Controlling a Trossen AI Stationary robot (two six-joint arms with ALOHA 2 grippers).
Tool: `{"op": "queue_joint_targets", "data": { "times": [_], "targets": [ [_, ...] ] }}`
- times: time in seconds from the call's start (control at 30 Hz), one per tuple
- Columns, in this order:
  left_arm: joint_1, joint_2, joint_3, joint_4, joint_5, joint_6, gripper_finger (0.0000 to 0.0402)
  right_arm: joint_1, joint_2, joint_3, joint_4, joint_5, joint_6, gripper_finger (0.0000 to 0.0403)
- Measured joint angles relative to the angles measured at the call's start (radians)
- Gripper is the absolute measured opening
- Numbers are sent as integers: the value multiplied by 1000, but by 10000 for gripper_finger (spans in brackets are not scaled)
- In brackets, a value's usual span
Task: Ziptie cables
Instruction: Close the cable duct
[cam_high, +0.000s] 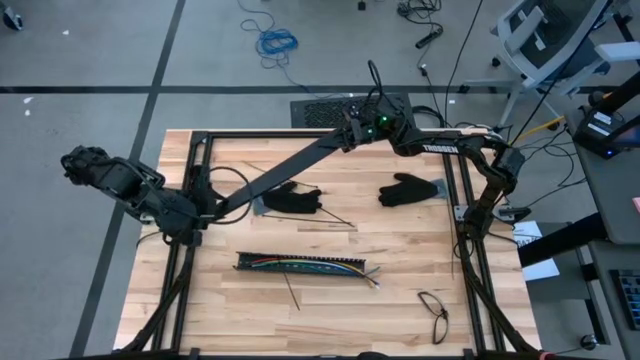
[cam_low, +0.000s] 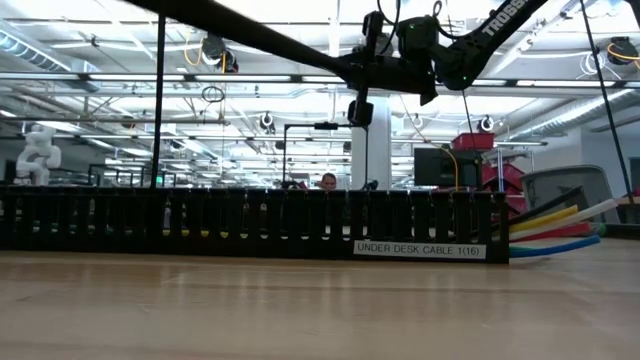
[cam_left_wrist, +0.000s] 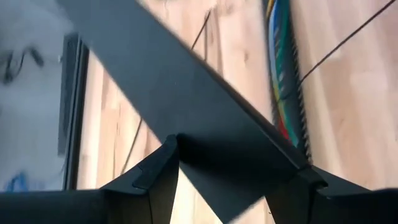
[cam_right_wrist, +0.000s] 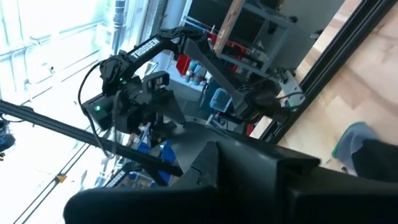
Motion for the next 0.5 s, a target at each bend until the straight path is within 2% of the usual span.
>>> {"op": "queue_joint_targets", "data": {
  "times": [0.07, 0.13, 0.37, 0.43, 0.5],
  "targets": [
    [0, 0, 0, -92, -14, -92, 202, -3, 0, 0, -8, 18, -22, 1],
    [0, -1, -21, -113, -15, -182, 202, -14, 0, 0, -13, 12, -37, 1],
    [-3, -40, -100, -114, 92, -275, 202, -74, 0, -1, -17, 39, -87, 2],
    [-2, -43, -114, -112, 84, -284, 202, -90, 0, -1, -18, 18, -82, 2],
    [-2, -47, -131, -114, 22, -286, 202, -94, -1, -1, -18, 13, -81, 2]
  ]
}}
